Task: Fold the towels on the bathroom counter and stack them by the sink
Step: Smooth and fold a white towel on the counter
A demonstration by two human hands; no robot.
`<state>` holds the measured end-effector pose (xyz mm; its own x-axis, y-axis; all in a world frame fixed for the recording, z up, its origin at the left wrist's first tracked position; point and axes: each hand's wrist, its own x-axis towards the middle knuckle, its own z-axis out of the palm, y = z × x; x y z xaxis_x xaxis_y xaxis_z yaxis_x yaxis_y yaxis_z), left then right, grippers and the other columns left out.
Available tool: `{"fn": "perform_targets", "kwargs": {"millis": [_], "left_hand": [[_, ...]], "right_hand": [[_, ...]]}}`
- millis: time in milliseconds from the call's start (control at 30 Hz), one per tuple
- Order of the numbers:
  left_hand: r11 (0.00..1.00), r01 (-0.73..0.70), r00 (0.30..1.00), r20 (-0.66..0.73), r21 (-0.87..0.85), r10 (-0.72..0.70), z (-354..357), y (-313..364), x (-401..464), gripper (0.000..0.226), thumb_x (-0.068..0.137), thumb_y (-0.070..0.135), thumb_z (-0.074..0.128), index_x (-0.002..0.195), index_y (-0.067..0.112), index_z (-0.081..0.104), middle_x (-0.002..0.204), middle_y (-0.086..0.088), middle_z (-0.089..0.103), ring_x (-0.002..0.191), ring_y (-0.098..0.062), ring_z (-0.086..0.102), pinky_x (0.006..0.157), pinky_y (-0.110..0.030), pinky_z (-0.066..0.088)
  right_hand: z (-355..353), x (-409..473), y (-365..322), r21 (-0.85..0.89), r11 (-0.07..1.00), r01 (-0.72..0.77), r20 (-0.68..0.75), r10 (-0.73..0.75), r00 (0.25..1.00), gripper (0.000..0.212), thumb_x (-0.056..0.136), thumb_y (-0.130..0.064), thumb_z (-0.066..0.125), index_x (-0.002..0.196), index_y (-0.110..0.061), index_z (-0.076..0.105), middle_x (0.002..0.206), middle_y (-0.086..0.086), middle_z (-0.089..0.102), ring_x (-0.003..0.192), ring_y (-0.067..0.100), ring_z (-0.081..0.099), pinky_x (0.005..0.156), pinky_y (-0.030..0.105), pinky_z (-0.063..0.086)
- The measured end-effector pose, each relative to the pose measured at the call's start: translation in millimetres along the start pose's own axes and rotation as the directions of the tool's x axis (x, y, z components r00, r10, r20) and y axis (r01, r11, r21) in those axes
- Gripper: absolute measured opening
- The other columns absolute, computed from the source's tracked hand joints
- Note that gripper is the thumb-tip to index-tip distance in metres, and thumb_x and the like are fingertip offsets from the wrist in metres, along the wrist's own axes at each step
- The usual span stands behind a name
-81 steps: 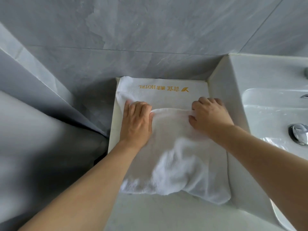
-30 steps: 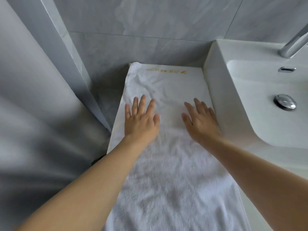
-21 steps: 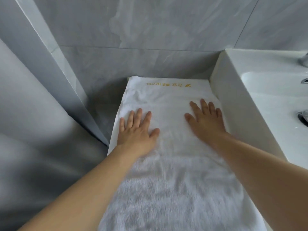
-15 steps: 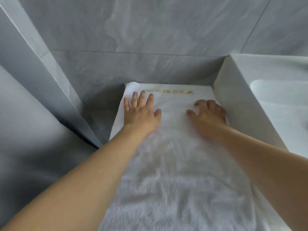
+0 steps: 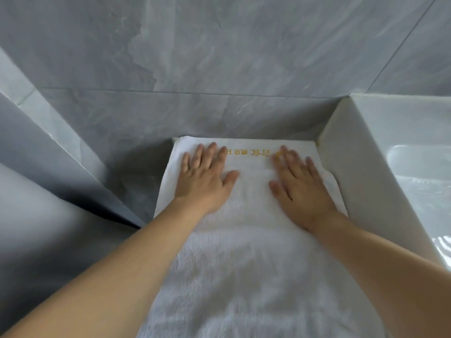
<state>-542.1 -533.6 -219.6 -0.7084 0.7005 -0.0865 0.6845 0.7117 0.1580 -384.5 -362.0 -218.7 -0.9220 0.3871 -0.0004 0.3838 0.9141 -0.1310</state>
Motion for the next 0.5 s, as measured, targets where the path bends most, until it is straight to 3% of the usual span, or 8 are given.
{"fn": "perform_targets", "kwargs": {"millis": [67,233,333,400,500], "left_hand": [[1.000,0.005,1.000,-0.012,-0.021,-0.006,7,-3,-2,0.070,0.097,0.064,0.007,0.158,0.031,-0.004,0.166,0.005,-0.013,0.150,-0.016,-0.020,0.121,-0.044,-0.013],[0.999,0.039,0.999,0.012,-0.001,-0.039,-1,0,-2,0.068,0.100,0.057,0.011,0.158,0.025,-0.005,0.166,0.001,-0.015,0.150,-0.018,-0.021,0.121,-0.045,-0.013],[0.998,0.054,0.998,-0.037,-0.031,-0.056,0,14,-30,0.070,0.098,0.056,0.010,0.158,0.023,0.001,0.166,-0.001,-0.012,0.151,-0.022,-0.017,0.120,-0.047,-0.016],[0.999,0.008,1.000,-0.018,-0.042,-0.009,8,22,-63,0.075,0.092,0.064,0.001,0.157,0.029,-0.004,0.165,0.003,-0.015,0.150,-0.020,-0.020,0.117,-0.049,-0.021],[0.999,0.019,1.000,0.003,0.027,-0.019,17,21,-83,0.077,0.088,0.069,-0.002,0.156,0.034,-0.012,0.164,0.006,-0.020,0.149,-0.022,-0.023,0.116,-0.058,-0.016]], "right_hand": [[0,0,1,0.021,0.993,0.114,0.033,-0.115,0.993,0.068,0.095,-0.057,0.006,0.156,-0.027,0.006,0.163,-0.006,-0.004,0.149,0.011,-0.008,0.120,0.030,-0.011],[-1,1,0,0.037,0.997,-0.068,0.025,0.067,0.997,0.061,0.096,-0.056,0.004,0.154,-0.039,0.008,0.163,-0.009,0.000,0.150,0.016,-0.008,0.120,0.036,-0.011],[-1,2,-2,0.041,0.996,-0.077,0.037,0.075,0.996,0.056,0.099,-0.052,0.011,0.154,-0.040,0.009,0.164,-0.008,0.000,0.150,0.016,-0.007,0.120,0.037,-0.010],[-1,3,0,0.018,0.997,-0.075,0.046,0.074,0.996,0.058,0.098,-0.053,0.013,0.154,-0.039,0.008,0.164,-0.006,0.000,0.150,0.018,-0.006,0.120,0.038,-0.010],[0,4,0,-0.026,0.997,-0.078,0.071,0.080,0.994,0.065,0.094,-0.056,0.012,0.155,-0.035,0.002,0.164,-0.002,-0.005,0.150,0.021,-0.010,0.120,0.041,-0.011]]}}
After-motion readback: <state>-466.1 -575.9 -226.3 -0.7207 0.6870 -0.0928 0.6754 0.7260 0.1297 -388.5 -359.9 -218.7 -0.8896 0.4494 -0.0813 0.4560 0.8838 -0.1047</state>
